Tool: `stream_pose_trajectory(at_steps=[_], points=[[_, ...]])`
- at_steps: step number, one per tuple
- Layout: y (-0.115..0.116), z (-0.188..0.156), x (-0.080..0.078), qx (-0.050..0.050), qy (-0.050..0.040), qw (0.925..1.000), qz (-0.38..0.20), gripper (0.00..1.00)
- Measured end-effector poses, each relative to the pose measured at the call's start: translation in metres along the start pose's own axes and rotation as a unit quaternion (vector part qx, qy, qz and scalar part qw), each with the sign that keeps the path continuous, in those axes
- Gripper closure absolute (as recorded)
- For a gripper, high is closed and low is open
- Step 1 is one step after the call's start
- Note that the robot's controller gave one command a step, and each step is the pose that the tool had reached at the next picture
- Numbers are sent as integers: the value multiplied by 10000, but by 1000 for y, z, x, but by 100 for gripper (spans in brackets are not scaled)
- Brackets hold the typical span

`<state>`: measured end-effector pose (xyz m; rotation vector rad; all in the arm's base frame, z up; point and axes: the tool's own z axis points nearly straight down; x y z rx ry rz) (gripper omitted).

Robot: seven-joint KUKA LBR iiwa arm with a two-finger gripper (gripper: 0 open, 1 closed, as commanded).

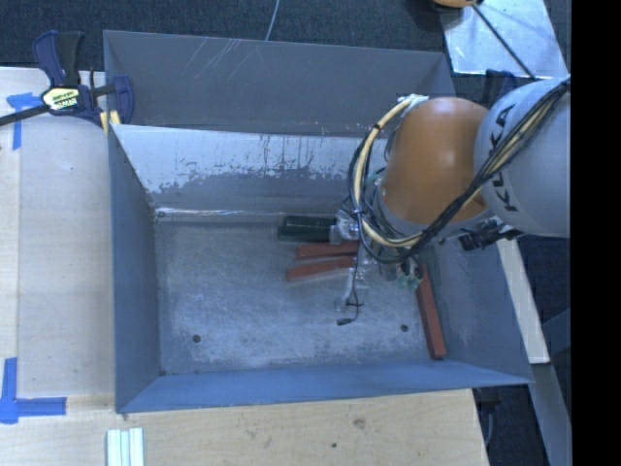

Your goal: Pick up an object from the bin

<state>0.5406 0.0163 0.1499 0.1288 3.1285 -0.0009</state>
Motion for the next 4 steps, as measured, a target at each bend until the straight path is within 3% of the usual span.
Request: stream_pose_trajectory(at_steps=[1,2,3,4], points=[[10,43,-35,-4,18,9995,-303,0],[-32,75,-56,-21,-39,9969,-783,100],[-32,75,-56,-21,-39,9969,-780,100],[3,-115,-57,-5,-8,9959,-908,100]])
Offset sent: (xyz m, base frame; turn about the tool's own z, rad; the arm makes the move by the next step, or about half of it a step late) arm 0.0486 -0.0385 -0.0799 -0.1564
